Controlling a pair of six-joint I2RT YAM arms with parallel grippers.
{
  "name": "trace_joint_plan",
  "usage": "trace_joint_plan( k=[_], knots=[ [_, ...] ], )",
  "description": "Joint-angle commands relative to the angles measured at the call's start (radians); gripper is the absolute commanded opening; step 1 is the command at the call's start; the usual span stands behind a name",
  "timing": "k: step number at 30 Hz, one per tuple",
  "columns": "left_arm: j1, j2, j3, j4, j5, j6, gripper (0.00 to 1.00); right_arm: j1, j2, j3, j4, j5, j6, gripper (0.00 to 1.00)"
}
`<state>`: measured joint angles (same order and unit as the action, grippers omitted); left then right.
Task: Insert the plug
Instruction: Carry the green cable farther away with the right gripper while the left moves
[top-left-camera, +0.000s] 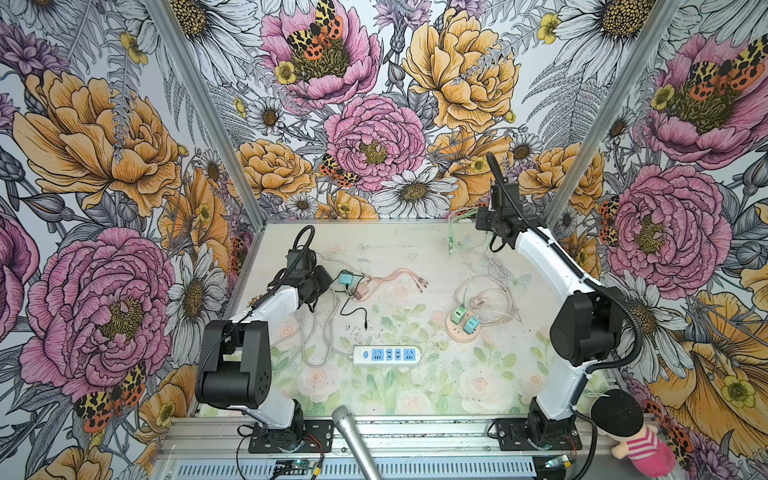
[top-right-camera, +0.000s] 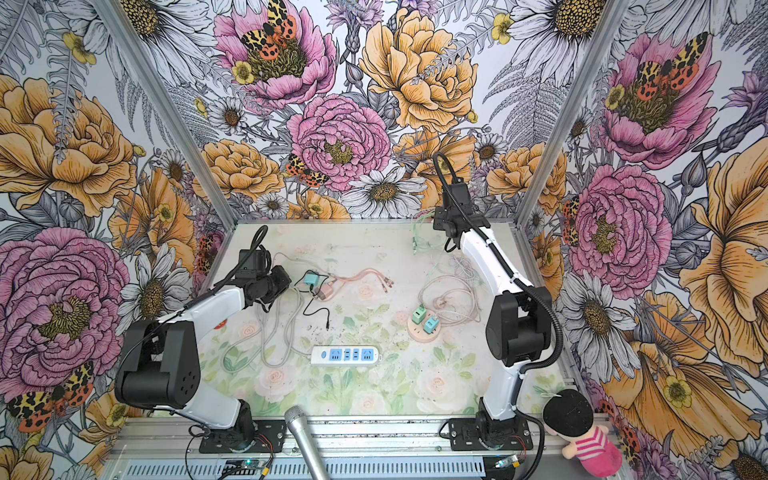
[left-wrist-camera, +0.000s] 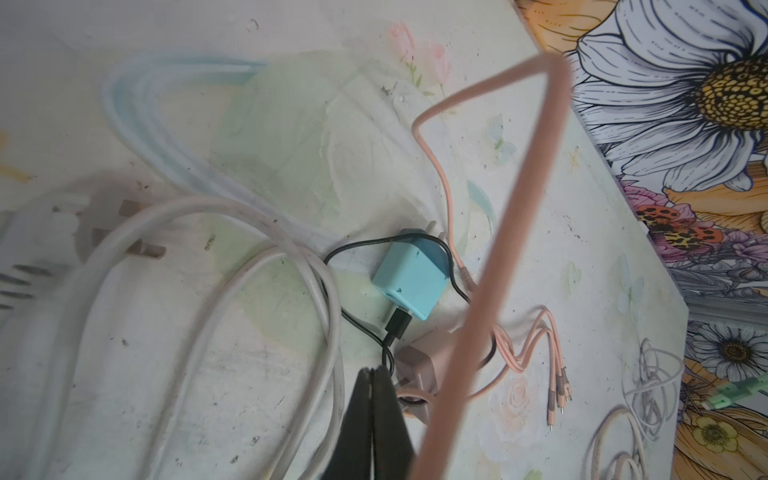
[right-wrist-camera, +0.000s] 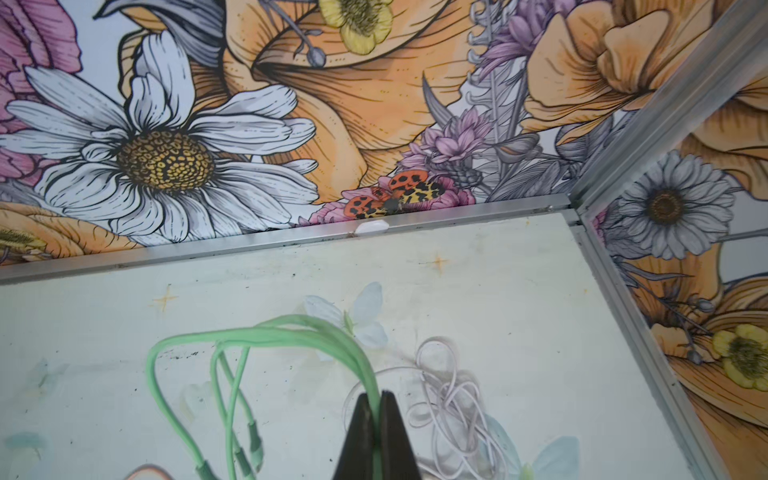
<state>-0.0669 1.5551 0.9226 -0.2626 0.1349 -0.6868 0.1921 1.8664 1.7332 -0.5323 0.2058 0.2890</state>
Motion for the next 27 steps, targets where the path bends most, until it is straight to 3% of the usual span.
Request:
trace_joint_plan(
  k=[1,10,23,27],
  knots=[
    [-0.030,0.025,0.018,0.047,0.035,-0.015,0.00,0.009,0.025,0.000,0.038,-0.041,0.024,0.00],
    [-0.122,0.079,0.092,0.066,0.043,-0.016,0.00,0.021,0.125,0.008,0.067,-0.123,0.050,0.00],
    [-0.163,0.126,0.144,0.072,0.056,-0.016,0.00,0.028,0.252,0.025,0.069,-0.175,0.085,0.00],
    [-0.173,0.140,0.159,0.072,0.065,-0.013,0.00,0.029,0.251,0.005,0.069,-0.175,0.097,0.22]
  ],
)
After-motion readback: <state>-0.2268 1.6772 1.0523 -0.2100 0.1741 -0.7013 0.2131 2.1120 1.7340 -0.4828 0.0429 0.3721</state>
